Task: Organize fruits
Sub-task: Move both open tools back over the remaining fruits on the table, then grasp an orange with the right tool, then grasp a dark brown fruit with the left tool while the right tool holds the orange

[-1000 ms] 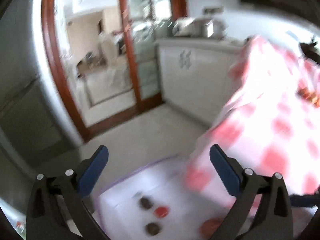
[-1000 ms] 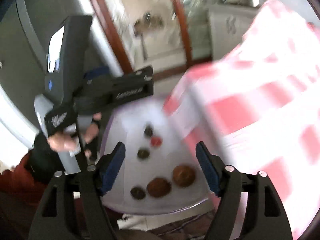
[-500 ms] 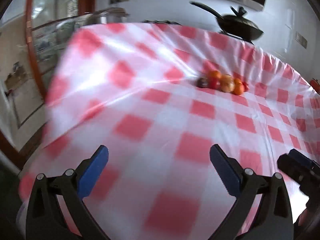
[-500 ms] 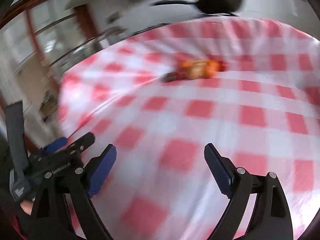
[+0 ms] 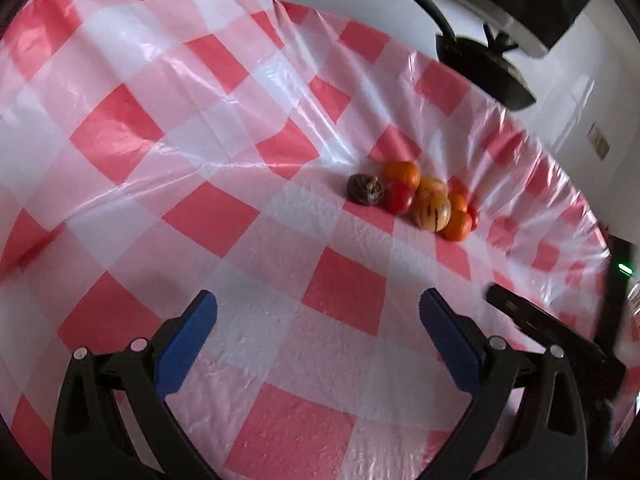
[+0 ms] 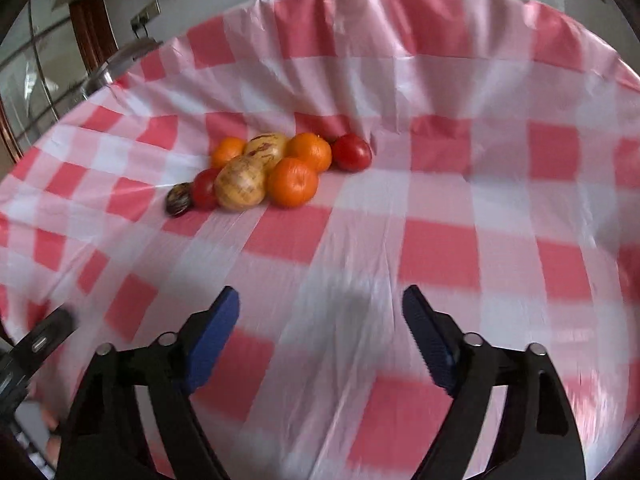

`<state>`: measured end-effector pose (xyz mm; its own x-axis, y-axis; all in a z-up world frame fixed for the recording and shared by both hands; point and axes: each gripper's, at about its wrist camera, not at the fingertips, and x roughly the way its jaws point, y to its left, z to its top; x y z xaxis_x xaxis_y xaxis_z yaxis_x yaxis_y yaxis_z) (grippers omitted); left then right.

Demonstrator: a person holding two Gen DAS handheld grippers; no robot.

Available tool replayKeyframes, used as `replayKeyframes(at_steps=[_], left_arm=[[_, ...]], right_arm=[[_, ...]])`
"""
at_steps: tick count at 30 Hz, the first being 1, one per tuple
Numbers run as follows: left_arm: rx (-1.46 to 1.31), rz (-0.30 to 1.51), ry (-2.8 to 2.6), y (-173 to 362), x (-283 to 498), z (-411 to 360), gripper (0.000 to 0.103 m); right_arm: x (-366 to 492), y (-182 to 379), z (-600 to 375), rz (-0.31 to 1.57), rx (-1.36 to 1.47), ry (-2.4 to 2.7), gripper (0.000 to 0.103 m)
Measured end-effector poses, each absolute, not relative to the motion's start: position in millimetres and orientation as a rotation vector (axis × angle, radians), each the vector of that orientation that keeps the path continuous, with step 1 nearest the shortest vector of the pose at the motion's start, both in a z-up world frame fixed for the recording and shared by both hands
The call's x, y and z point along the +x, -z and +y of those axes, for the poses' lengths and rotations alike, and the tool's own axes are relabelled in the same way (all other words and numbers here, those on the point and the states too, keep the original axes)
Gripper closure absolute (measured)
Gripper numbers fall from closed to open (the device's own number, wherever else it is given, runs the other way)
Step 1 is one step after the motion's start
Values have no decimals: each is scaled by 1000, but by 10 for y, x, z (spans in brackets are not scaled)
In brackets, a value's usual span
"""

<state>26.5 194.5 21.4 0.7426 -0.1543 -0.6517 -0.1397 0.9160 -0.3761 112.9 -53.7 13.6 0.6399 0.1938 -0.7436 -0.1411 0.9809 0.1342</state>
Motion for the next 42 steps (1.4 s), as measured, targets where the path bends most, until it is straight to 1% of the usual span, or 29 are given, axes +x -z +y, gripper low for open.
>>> replayKeyframes(at_steps=[4,6,10,12,13,14,15,19,23,27,32,36,38,39,40,41,42], left_arm=[[-457,735,15,-214,244,1997,2],[-454,721,12,-227,227,1989,2],[-447,711,8,-243,215,1981,2],[-442,710,8,-246,218,1971,2],[-442,710,8,-245,218,1971,2],[-444,710,8,-244,217,1976,2],[-446,710,7,-243,219,1980,2],[-446,713,1,-238,218,1978,2],[-438,720,2,-235,222,1961,2],[-414,752,28,-213,246,1908,2],[-365,798,18,-195,338,1809,2],[-282,831,-6,-211,766,1686,2],[-179,855,-1,-223,1096,1554,8],[-130,870,-8,-213,1245,1502,16],[-86,891,-15,-188,1379,1457,22],[-44,922,3,-152,1521,1409,25],[-2,948,27,-114,1641,1365,32]], right_arm=[[1552,-81,-418,897,23,-187,35],[1768,-66,-339,908,16,-202,37],[2015,-47,-212,914,-2,-211,46],[2121,-40,-189,911,9,-204,48],[2152,-41,-185,909,17,-207,53],[2170,-42,-182,906,26,-218,62],[2163,-47,-183,902,37,-236,64],[1952,-81,-340,868,137,-236,64],[1595,-112,-728,789,321,-204,64],[1474,-81,-1075,727,507,-157,64],[1409,-119,-1207,657,559,-134,64],[1374,-172,-1209,632,549,-128,64],[1379,-163,-1199,632,543,-132,64],[1390,-159,-1194,632,545,-137,64],[1399,-146,-1188,632,547,-137,64],[1394,-144,-1202,630,550,-138,64],[1385,-144,-1213,630,551,-140,64]])
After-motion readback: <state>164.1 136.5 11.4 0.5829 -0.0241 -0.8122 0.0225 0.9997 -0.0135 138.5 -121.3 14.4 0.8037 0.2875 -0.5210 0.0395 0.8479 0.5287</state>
